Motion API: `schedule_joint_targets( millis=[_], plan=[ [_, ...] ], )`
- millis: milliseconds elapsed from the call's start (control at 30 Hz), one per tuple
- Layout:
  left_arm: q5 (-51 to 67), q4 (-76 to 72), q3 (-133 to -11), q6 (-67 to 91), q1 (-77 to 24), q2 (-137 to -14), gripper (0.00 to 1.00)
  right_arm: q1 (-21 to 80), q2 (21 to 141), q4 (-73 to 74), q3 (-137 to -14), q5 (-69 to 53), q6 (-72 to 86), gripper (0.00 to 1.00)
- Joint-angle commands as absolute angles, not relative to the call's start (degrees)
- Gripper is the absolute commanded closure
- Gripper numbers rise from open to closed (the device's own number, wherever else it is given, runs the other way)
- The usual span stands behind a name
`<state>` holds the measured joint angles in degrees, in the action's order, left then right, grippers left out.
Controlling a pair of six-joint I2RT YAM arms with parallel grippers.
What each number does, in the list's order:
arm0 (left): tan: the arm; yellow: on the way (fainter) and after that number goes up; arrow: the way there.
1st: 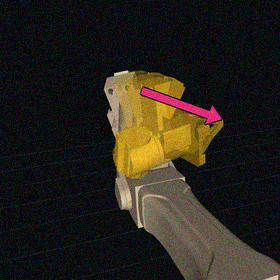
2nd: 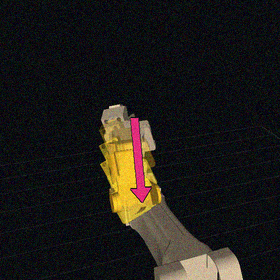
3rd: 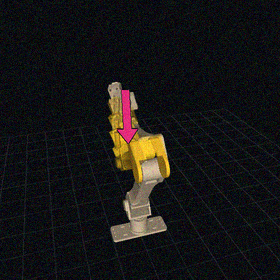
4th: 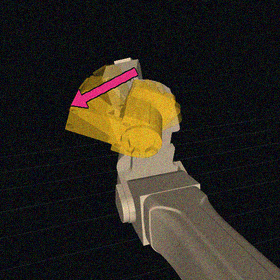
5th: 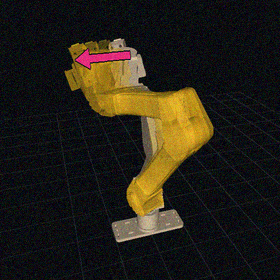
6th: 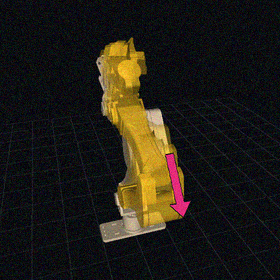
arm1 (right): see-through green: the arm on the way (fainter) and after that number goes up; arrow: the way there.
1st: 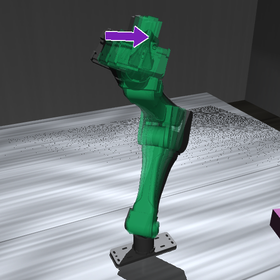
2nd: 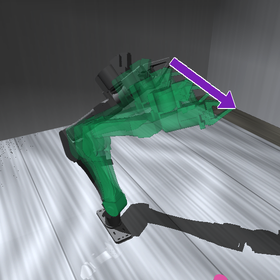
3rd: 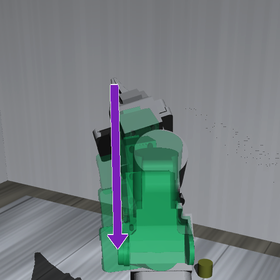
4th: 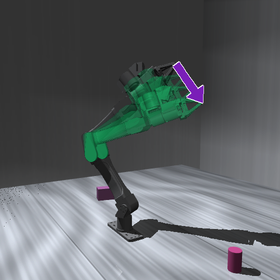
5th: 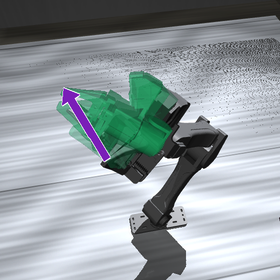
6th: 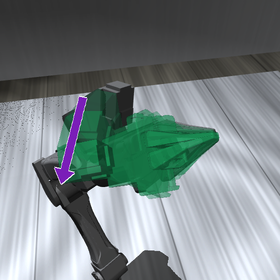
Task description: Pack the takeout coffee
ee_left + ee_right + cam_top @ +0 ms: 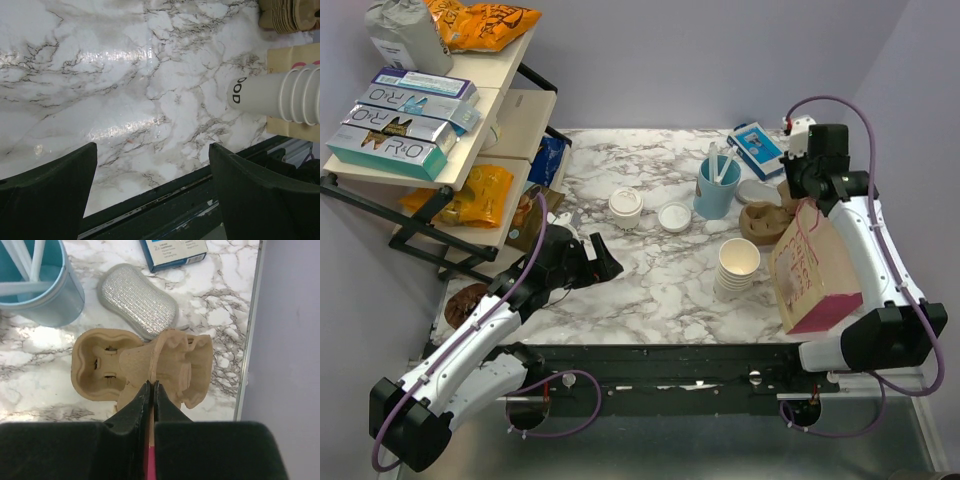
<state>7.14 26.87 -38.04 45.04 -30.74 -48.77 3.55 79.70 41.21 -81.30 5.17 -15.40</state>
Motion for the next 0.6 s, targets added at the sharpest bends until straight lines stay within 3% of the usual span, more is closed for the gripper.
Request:
schedule_joint_targets(
  millis=[0,133,333,567],
  plan=[
    [7.9,26.7,-38.8,44.9,-30.4,-48.1,0.01,9.1,76.7,33.4,-77.4,16.0,-21.3,0.99],
    [7.9,26.7,-38.9,45.3,-30.5,-48.0,0.01,12.1,73.7,25.7,-76.5,21.9,-26.3,0.99],
    [7.9,27.6,-39.1,45.8,-30.5,-46.6,0.01,16.9,69.4,12.0,-74.0,20.5,-36.0,0.99],
    [7.2,29.4,-39.1,47.0,-30.5,-44.4,0.01,17.1,73.4,11.1,-77.6,28.3,-41.2,0.99]
  ],
)
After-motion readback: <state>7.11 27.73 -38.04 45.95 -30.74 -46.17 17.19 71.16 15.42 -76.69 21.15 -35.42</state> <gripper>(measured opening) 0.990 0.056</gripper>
